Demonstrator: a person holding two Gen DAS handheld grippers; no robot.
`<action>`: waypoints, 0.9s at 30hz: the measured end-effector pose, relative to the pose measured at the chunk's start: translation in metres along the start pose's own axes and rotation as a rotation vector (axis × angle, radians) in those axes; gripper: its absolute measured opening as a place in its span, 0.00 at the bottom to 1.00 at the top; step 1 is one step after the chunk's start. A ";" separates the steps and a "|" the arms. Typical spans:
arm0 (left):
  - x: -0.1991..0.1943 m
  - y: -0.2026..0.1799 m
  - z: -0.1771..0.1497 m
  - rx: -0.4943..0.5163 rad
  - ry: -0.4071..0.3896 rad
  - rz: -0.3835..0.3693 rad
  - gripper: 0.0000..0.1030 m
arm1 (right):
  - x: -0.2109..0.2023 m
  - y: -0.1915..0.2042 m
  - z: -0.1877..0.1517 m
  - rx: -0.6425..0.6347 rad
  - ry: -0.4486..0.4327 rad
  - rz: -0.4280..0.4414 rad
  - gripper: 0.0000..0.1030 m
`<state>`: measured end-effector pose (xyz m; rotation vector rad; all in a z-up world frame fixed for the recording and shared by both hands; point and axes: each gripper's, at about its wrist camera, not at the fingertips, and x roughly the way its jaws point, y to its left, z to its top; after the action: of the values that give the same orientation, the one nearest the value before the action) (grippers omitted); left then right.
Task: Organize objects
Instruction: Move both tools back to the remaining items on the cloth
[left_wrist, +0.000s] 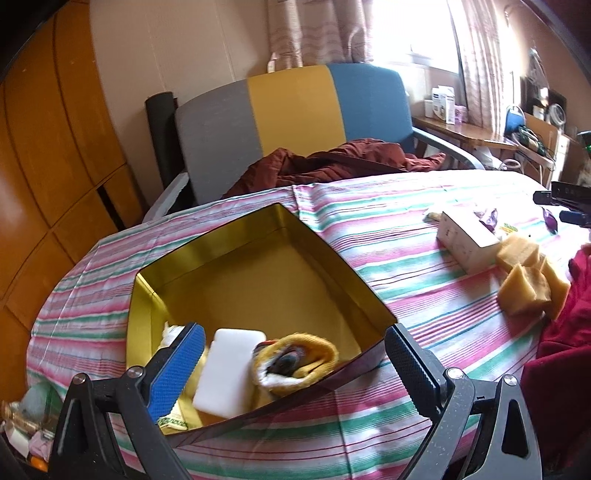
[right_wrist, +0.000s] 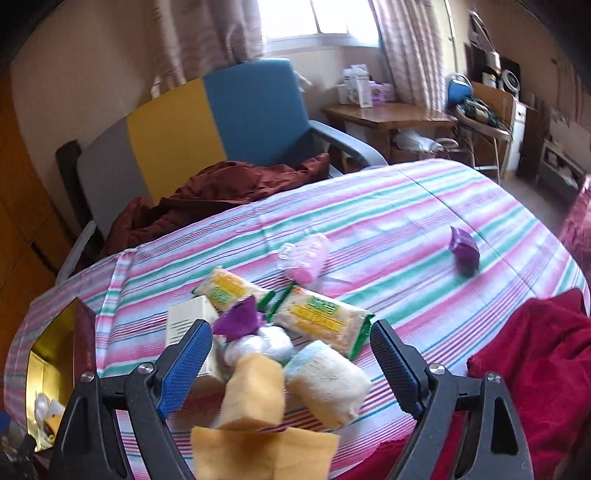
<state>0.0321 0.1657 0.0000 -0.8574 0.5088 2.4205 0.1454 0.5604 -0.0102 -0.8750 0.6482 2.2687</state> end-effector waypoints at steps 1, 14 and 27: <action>0.001 -0.004 0.002 0.010 0.001 -0.007 0.96 | 0.003 -0.004 0.000 0.023 0.008 0.009 0.86; 0.029 -0.062 0.030 0.059 0.056 -0.218 0.96 | 0.012 -0.046 -0.002 0.275 0.038 0.110 0.86; 0.083 -0.144 0.089 0.034 0.134 -0.410 0.95 | 0.021 -0.043 -0.003 0.266 0.082 0.151 0.86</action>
<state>0.0187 0.3532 -0.0146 -1.0041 0.3782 1.9873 0.1640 0.5958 -0.0365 -0.8143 1.0586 2.2180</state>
